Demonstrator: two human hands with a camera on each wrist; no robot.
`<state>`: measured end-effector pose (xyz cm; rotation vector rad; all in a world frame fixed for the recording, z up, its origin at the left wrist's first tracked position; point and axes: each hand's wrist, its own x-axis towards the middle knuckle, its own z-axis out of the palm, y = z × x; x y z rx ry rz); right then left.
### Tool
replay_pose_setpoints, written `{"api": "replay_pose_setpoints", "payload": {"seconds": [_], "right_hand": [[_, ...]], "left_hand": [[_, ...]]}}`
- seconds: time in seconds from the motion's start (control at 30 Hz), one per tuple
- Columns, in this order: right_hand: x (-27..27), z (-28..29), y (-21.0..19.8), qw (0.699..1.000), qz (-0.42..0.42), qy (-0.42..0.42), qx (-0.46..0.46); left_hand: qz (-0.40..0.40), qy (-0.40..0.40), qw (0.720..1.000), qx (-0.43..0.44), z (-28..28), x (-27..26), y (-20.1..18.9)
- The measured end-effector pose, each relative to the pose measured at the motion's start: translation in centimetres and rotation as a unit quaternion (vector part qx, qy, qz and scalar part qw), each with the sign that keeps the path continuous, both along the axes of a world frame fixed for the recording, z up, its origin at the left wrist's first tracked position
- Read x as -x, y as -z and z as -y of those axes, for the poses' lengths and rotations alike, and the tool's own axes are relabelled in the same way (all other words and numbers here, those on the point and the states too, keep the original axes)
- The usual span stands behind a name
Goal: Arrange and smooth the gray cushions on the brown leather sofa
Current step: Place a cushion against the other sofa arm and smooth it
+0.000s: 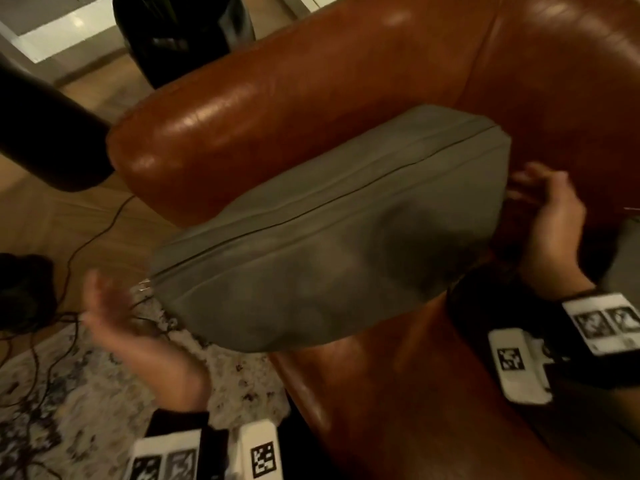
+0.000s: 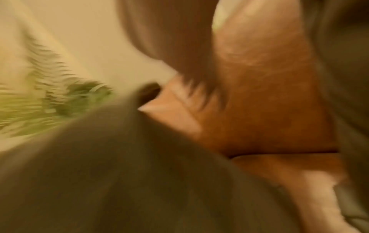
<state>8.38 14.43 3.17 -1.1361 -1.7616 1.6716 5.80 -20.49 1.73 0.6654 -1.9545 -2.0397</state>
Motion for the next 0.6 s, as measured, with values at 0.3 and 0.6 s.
{"api": "replay_pose_setpoints", "payload": {"seconds": [0.3, 0.6], "right_hand": [[2.4, 9.4, 3.0, 0.675, 0.172, -0.39, -0.603], [2.3, 9.2, 4.0, 0.657, 0.166, -0.384, -0.628]], "left_hand": [[-0.005, 0.333, 0.647, 0.686, -7.8, 3.5, -0.3], [0.005, 0.346, 0.644, 0.683, -6.6, 3.3, 0.3]]}}
